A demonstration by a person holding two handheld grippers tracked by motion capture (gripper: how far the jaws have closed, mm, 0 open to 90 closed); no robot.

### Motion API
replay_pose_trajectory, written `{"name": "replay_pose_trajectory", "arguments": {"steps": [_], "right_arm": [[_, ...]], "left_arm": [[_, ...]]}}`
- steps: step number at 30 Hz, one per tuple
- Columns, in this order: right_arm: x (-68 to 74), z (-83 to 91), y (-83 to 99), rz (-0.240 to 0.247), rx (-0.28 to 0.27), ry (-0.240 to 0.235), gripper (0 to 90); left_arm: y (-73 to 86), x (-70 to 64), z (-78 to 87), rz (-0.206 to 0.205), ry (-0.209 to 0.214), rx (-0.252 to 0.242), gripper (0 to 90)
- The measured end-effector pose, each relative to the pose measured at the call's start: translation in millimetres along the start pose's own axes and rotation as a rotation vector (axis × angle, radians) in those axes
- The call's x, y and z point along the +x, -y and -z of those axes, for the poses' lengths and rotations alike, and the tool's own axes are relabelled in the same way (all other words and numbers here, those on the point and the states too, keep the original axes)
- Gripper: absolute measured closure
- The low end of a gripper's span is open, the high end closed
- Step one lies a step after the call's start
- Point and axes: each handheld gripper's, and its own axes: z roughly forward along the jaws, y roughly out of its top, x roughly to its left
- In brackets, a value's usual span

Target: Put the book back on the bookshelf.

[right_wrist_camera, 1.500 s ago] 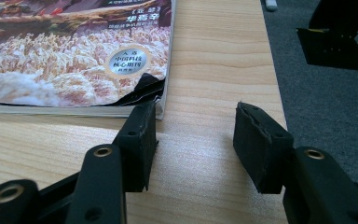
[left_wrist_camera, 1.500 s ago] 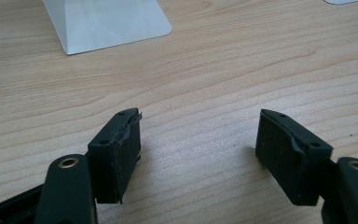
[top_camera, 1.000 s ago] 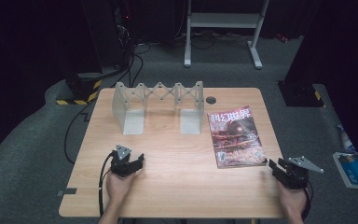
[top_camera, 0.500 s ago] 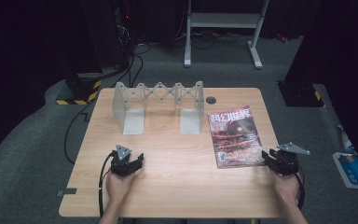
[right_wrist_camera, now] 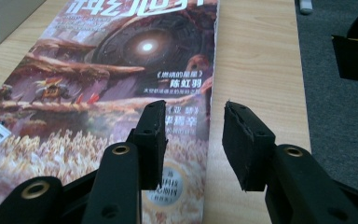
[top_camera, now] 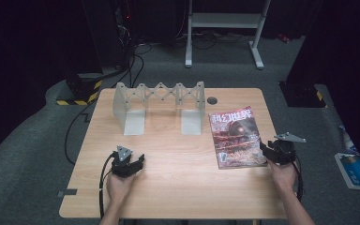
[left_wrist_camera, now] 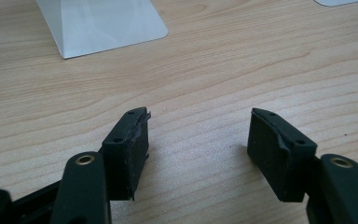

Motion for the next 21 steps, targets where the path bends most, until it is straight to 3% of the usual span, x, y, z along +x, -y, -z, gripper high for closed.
{"name": "replay_pose_trajectory", "arguments": {"steps": [5,10,17,21], "right_arm": [[-3.3,-7.3,-2.1,0.006,0.021,-0.001,60.8],[-6.2,-15.2,-1.0,0.0,0.044,0.002,60.1],[-11.9,-23.7,0.7,-0.05,0.067,0.012,59.9],[-15.3,-27.4,2.1,-0.076,0.081,0.0,58.3]], "left_arm": [[0.2,-1.5,0.7,-0.004,0.005,0.001,38.3],[1.2,-6.1,1.8,-0.04,0.033,-0.003,37.2],[-2.4,3.4,3.4,0.064,0.042,0.019,39.0],[-4.6,5.0,3.0,0.078,0.041,0.022,38.9]]}}
